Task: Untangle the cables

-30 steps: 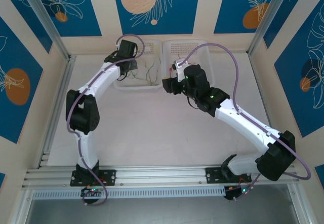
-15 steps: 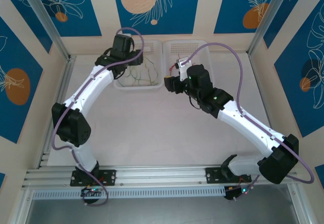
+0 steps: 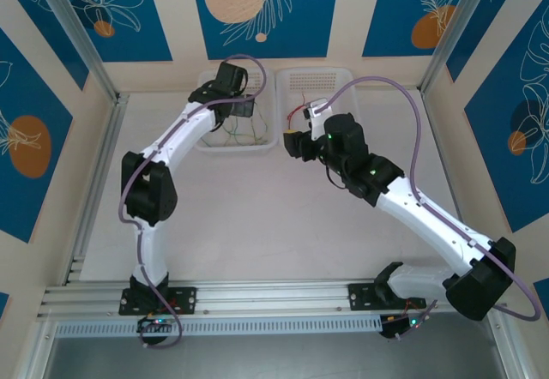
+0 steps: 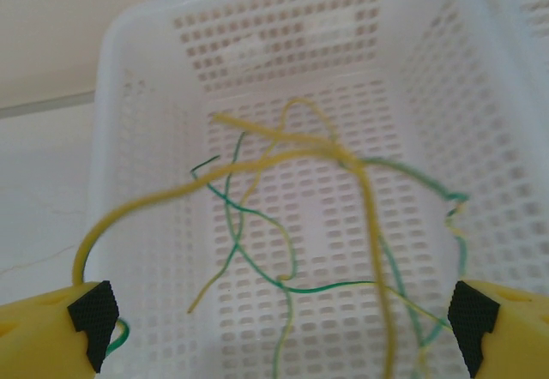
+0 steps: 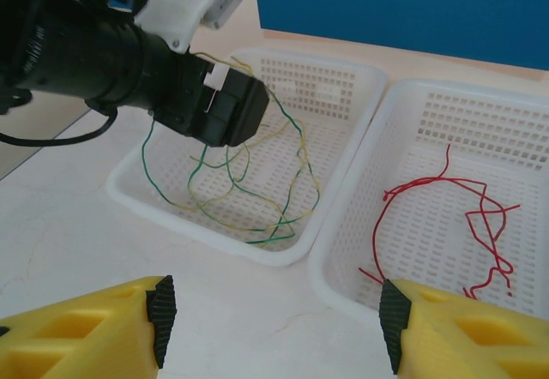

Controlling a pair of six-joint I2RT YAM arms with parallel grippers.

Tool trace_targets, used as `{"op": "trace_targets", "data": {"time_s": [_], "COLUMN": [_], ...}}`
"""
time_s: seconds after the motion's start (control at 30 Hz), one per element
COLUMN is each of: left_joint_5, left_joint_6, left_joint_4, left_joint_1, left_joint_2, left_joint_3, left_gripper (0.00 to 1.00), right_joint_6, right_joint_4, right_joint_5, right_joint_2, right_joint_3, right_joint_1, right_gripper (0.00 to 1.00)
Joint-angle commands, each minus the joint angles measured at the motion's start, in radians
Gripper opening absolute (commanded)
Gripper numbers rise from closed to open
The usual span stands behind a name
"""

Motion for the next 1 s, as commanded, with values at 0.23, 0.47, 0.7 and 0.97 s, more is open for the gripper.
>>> {"op": "trace_targets", "data": {"time_s": [0.23, 0.47, 0.7, 0.97], "left_joint_5": [-0.105, -0.012, 0.056, 0.167], "left_joint_6": [0.000, 0.004, -0.038, -0.166], "left_joint_4": [-0.047, 0.015, 0.008, -0.197], "left_joint_1": [0.073, 0.076, 0.075, 0.122], "left_joint_2": [0.091, 0.112, 0.102, 0.221], "left_joint_3": [0.049, 0.016, 0.045, 0.258], "left_gripper": [0.96, 0.42, 0.09, 0.00], "right_joint_6": [-0.008, -0.003, -0.010, -0.009], "right_joint_4": [0.005, 0.013, 0.006, 0.010], "right_joint_5": [0.027, 0.023, 0.026, 0.021], "right_joint_2": [-0.040, -0.034, -0.034, -0.039], "right_joint_3": [-0.029, -0.040, -0.036, -0.038], "right_joint_1": [-0.015, -0.023, -0.030, -0.032], "right_gripper": [0.67, 0.67, 0.67, 0.67]}}
